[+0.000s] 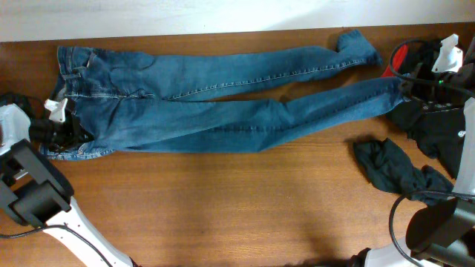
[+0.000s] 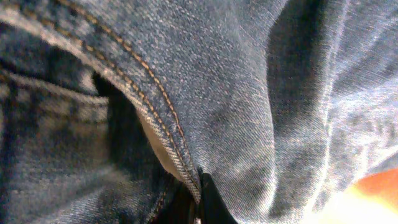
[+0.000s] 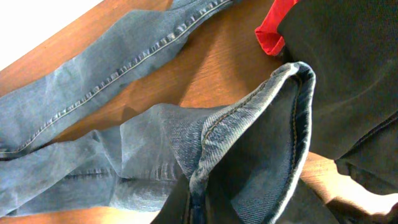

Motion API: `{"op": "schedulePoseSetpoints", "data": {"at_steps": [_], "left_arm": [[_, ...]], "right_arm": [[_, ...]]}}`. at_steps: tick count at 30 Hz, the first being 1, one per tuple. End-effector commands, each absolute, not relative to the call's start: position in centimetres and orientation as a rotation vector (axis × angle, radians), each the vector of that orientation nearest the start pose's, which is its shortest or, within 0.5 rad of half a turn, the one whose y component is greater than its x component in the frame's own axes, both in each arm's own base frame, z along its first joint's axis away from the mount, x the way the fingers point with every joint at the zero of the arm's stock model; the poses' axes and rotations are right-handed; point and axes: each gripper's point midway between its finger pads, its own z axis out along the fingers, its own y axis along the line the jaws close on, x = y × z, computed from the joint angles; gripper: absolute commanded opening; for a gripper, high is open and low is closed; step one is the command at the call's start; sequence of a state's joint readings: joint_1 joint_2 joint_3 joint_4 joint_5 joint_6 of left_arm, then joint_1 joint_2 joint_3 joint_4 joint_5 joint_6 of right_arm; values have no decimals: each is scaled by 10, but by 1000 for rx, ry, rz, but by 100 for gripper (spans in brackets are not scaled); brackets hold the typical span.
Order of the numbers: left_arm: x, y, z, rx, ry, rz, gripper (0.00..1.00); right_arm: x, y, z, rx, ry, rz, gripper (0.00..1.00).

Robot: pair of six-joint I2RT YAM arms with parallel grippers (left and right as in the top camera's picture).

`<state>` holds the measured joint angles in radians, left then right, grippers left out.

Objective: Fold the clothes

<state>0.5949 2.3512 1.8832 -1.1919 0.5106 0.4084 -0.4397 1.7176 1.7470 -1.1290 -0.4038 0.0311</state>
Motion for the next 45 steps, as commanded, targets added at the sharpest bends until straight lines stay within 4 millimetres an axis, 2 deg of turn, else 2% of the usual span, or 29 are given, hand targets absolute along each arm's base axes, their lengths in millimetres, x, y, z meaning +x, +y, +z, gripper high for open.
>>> {"op": "schedulePoseSetpoints", "data": {"at_steps": [1, 4, 7, 10, 12, 22, 27, 32, 37, 40, 45], "left_arm": [[413, 179, 45, -335, 2773, -830, 0], [422, 207, 104, -361, 2642, -806, 0], [428, 245, 184, -396, 2435, -727, 1], [420, 276, 241, -402, 2325, -578, 0], [412, 287, 264, -399, 2291, -517, 0], [409, 285, 267, -409, 2293, -523, 0], [410, 285, 268, -429, 2286, -535, 0], [410, 279, 266, -428, 2297, -555, 0], [398, 275, 256, -491, 2366, -565, 0], [390, 272, 250, -527, 2407, -571, 0], [384, 266, 247, -555, 2432, -601, 0]], "right_arm": [[399, -119, 249, 482, 2491, 345, 4], [401, -134, 250, 504, 2476, 257, 4], [404, -148, 254, 521, 2443, 218, 4], [410, -156, 259, 509, 2407, 185, 4], [413, -158, 262, 494, 2390, 176, 4], [420, -161, 266, 386, 2374, 135, 4], [432, -145, 276, 312, 2319, 233, 4], [445, -140, 287, 259, 2264, 223, 5], [442, -141, 284, 274, 2281, 218, 5], [433, -148, 274, 323, 2333, 164, 19], [424, -162, 265, 382, 2379, 62, 18]]}}
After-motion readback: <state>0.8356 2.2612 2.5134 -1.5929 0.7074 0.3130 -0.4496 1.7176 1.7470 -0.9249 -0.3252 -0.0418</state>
